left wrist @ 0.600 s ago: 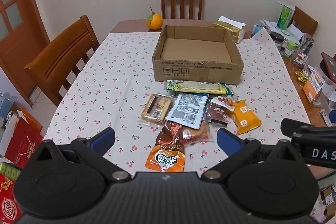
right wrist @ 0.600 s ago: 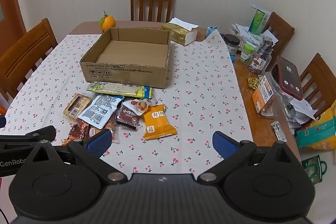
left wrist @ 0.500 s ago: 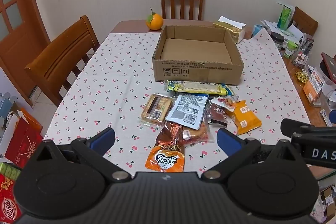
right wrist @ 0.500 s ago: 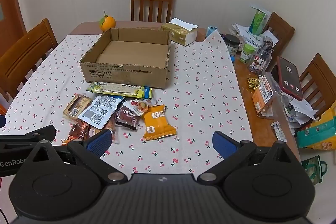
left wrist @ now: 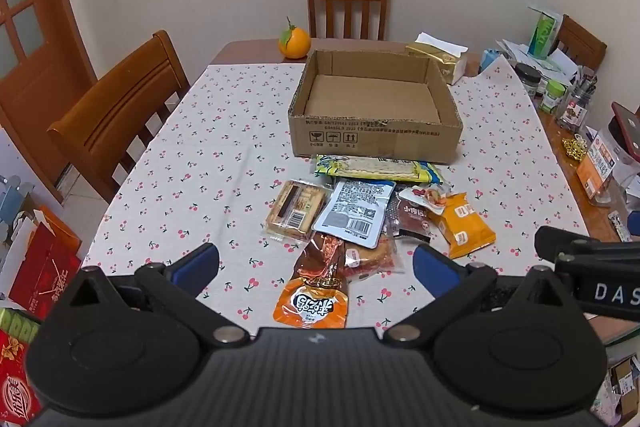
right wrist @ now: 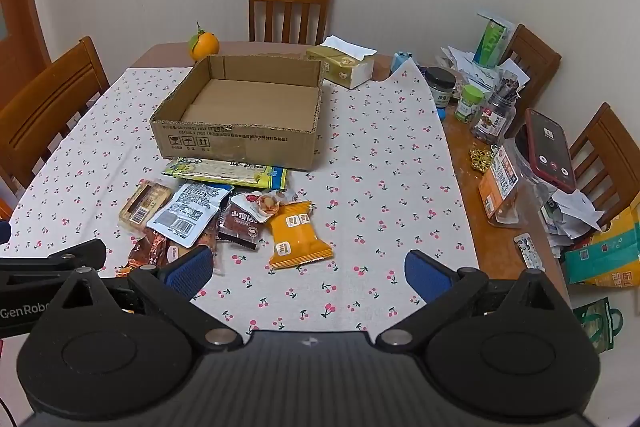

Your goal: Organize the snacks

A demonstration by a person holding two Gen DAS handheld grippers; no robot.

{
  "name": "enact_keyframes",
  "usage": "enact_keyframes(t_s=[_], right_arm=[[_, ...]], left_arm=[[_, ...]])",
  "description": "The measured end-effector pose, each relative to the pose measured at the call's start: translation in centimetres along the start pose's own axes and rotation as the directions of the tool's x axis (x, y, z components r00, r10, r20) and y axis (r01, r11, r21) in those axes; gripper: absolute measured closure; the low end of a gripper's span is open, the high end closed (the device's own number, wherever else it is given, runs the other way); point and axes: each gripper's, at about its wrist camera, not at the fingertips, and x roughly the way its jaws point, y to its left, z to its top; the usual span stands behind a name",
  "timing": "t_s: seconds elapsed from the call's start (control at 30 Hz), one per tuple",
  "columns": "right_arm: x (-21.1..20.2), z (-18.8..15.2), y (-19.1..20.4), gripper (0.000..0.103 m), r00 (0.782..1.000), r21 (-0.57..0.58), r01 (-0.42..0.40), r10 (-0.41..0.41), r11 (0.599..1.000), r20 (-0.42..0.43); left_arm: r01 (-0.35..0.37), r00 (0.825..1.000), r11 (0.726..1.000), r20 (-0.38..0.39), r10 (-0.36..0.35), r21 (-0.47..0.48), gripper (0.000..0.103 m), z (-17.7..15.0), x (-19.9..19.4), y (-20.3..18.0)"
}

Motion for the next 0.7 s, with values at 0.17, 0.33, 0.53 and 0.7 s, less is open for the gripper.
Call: enact_keyframes(t_s=[0.17, 0.33, 0.53, 0.7], right_arm=[[0.3, -0.45, 0.18, 0.0, 1.0, -0.002, -0.001, 0.001, 1.0, 0.001], [-0.19, 0.12, 0.07, 0.0, 1.0, -0.004, -0.001, 0.001, 1.0, 0.002], [-0.15, 0.09, 0.16, 0.0, 1.0, -0.006, 0.0, 0.0, 1.0, 0.007], [-0.2, 0.13, 0.14, 0.0, 1.0, -0.005, -0.001, 0.001, 1.0, 0.008]], left_arm=[[-0.001, 1.0, 1.0, 0.0, 0.001, -0.003, 0.001, 0.01, 0.0, -0.02], [-0.002, 1.0, 1.0, -0.001, 0.002, -0.003, 0.001, 0.03, 0.0, 0.01], [-0.001, 1.0, 1.0, -0.001, 0.001, -0.006, 0.001, 0.04, -0.04, 0.08], [-0.002, 1.0, 1.0, 0.001, 0.002, -0.008, 0.001, 0.1, -0.08, 0.15]])
